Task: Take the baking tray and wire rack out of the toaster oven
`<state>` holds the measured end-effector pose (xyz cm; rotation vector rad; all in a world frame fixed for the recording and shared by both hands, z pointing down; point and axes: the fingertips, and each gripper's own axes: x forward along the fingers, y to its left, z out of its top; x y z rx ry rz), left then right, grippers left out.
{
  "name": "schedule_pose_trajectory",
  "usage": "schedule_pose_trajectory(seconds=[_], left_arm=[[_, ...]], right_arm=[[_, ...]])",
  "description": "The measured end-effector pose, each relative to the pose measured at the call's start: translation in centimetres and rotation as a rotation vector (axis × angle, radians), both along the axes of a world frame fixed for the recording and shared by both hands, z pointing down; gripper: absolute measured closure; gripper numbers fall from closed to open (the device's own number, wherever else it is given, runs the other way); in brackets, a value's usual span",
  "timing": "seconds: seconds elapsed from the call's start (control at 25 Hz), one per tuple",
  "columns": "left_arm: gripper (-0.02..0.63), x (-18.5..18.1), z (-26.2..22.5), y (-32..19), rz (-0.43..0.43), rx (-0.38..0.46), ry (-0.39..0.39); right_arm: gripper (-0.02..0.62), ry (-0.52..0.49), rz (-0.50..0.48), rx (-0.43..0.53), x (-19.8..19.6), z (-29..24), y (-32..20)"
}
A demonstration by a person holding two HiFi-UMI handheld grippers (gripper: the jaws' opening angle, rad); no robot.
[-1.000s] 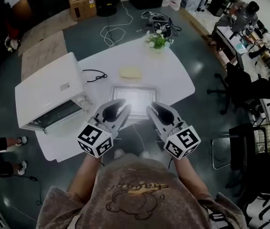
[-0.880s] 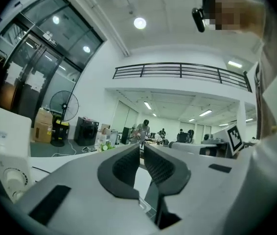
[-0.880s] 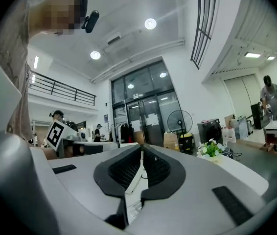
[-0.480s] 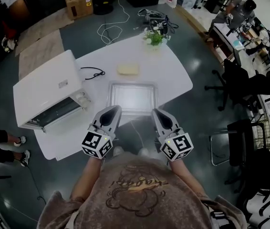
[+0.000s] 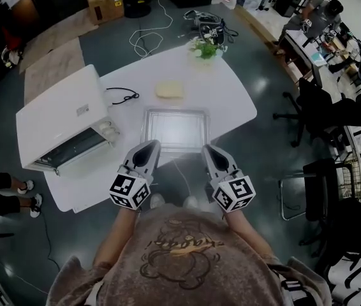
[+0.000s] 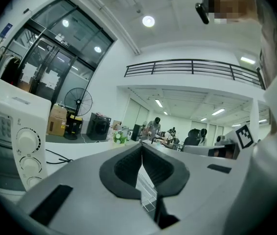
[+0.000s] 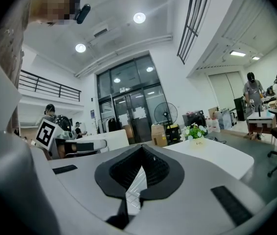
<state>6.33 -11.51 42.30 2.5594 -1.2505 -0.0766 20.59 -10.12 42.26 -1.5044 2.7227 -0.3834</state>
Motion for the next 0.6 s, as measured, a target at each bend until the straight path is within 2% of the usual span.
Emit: schedule_pose_trajectory(seconds=[0.6], left_arm=[[0.601, 0.1, 0.8, 0.0, -0.030, -0.036, -0.009]], right_arm=[[0.595, 0.002, 0.004, -0.020, 0.0, 1.2, -0.3]])
